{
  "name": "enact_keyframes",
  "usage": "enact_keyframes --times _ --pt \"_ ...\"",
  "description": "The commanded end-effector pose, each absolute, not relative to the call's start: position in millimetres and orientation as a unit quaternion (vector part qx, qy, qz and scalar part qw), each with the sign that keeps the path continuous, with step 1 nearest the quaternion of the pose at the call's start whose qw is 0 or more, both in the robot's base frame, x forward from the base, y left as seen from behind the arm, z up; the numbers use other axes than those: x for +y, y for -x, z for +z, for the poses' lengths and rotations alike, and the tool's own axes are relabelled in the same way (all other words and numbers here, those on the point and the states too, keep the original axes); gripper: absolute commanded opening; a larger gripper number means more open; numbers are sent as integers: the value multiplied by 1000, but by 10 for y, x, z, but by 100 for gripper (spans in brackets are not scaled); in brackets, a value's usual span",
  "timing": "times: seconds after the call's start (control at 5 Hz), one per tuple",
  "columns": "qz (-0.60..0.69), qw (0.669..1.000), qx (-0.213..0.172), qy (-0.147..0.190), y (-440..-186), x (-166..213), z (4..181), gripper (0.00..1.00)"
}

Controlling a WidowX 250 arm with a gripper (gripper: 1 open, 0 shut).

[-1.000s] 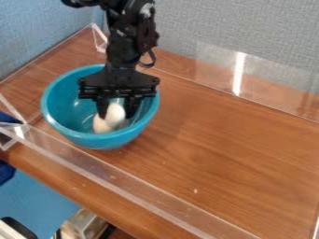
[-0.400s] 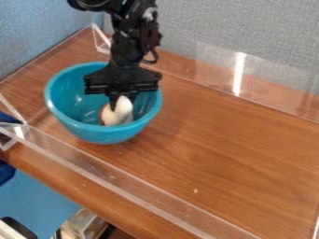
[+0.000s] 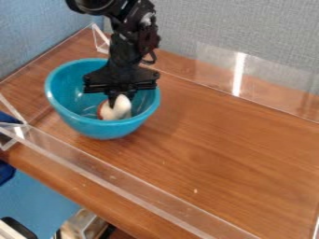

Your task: Put the mushroom in the blue bowl

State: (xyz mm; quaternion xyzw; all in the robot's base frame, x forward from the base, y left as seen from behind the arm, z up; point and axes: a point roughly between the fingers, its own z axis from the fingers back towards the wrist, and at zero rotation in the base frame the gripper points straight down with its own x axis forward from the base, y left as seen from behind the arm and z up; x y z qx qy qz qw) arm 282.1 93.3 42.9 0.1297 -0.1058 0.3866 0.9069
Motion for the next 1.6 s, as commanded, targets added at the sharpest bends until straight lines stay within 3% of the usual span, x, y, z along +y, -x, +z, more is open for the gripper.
enact_keyframes --times 0.0,0.2,0.4,1.4 --pt "397 905 -57 -145 -2598 956 141 0" --pt "398 904 -51 -150 -2545 938 82 0" --pt "400 902 -47 -153 -2541 945 62 100" --pt "415 897 -36 -148 -2506 945 128 100"
